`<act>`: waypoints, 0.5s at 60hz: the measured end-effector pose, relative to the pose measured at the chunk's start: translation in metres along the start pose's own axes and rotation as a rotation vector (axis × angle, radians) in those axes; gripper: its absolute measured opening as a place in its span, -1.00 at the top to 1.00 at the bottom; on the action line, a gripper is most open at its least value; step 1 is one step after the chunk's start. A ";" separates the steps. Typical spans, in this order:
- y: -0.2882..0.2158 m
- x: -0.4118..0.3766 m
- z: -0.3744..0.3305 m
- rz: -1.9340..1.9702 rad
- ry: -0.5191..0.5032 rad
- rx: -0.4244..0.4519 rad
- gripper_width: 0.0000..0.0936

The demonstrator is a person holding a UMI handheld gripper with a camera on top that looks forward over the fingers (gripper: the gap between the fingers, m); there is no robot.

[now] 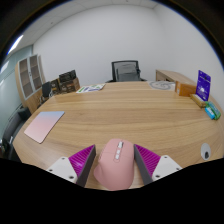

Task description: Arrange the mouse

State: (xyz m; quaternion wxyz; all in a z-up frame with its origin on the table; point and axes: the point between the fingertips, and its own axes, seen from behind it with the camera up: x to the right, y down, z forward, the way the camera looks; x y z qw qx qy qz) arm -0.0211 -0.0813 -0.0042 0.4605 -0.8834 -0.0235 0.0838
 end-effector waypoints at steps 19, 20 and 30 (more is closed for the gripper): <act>0.004 0.015 -0.002 0.012 0.103 -0.012 0.12; 0.004 0.015 -0.003 0.020 0.106 -0.019 0.13; -0.061 -0.038 -0.022 0.059 0.125 0.082 0.13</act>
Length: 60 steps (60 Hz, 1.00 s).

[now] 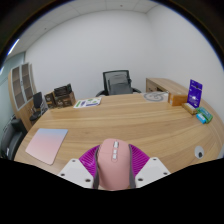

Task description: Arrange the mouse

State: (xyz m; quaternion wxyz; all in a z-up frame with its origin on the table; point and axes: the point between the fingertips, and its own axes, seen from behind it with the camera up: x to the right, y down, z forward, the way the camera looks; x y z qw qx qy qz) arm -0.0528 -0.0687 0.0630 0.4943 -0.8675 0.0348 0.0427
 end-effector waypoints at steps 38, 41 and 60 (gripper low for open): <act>0.032 -0.355 0.125 -0.143 0.032 -0.135 0.13; 0.041 -0.352 0.130 -0.142 0.045 -0.161 0.13; 0.052 -0.348 0.136 -0.142 -0.001 -0.197 -0.24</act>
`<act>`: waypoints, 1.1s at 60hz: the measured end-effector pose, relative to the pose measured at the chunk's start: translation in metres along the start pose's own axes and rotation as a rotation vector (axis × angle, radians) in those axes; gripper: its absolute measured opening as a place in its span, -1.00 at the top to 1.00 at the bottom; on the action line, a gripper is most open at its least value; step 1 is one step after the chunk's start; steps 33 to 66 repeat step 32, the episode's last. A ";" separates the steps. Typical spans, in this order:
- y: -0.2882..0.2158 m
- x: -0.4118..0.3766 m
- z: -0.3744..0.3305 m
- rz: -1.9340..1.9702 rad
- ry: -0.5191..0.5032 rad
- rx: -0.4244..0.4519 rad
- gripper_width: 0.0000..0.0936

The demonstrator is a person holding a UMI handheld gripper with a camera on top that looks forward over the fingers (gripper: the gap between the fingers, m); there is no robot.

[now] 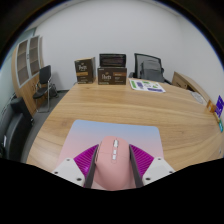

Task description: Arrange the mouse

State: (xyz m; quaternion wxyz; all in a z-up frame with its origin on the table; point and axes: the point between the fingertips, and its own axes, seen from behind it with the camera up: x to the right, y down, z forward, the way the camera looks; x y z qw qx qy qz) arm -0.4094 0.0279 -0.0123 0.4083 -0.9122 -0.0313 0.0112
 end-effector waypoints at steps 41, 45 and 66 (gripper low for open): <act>0.034 0.000 -0.196 0.154 -0.140 0.072 -0.78; 0.034 0.000 -0.196 0.154 -0.140 0.072 -0.78; 0.034 0.000 -0.196 0.154 -0.140 0.072 -0.78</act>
